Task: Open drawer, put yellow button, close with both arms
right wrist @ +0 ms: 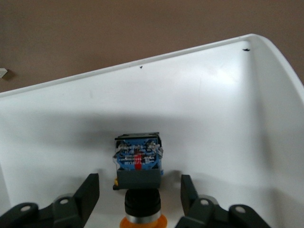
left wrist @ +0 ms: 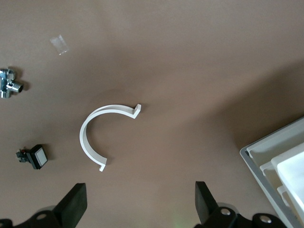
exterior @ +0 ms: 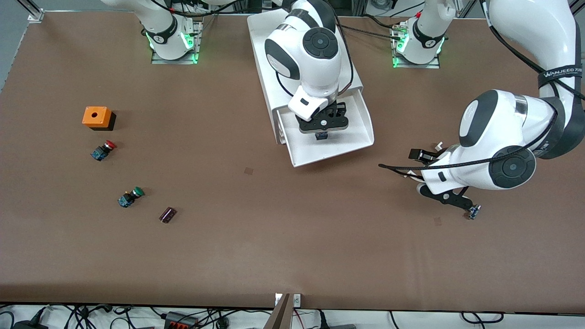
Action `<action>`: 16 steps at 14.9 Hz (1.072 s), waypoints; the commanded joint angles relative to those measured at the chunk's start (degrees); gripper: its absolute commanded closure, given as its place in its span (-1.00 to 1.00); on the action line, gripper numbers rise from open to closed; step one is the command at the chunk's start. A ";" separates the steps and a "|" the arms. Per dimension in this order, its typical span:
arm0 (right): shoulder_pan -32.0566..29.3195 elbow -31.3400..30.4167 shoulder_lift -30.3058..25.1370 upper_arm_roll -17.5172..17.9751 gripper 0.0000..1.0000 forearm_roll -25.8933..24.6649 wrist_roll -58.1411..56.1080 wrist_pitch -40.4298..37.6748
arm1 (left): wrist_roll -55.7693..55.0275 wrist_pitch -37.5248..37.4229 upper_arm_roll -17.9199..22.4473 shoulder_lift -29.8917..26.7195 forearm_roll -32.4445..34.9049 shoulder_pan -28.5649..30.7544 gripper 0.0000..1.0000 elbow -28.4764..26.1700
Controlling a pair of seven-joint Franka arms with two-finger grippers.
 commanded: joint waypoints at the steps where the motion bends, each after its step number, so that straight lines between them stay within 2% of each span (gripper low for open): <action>1: -0.05 2.59 -0.83 -0.24 -1.00 -0.44 1.55 -2.16 | -3.08 -0.44 0.04 0.87 0.86 -0.53 -1.00 1.99; 5: -4.52 5.50 -2.77 -0.33 -1.00 -0.35 1.29 -6.99 | -12.19 0.78 -0.13 0.78 0.51 -2.63 -1.00 1.90; 9: -13.56 5.32 -4.35 -0.07 -1.00 -0.62 -3.95 -9.19 | -25.99 8.95 -0.13 0.70 -5.99 -4.57 -1.00 -0.21; 12: -19.98 5.32 -4.35 -0.15 -1.00 -0.79 -13.19 -10.78 | -33.64 14.31 -0.05 1.31 -5.56 -9.13 -1.00 -0.82; 16: -26.67 5.24 -4.35 -0.15 -1.00 -0.70 -15.85 -10.69 | -39.20 23.27 0.04 2.37 -5.39 -12.92 -1.00 -3.27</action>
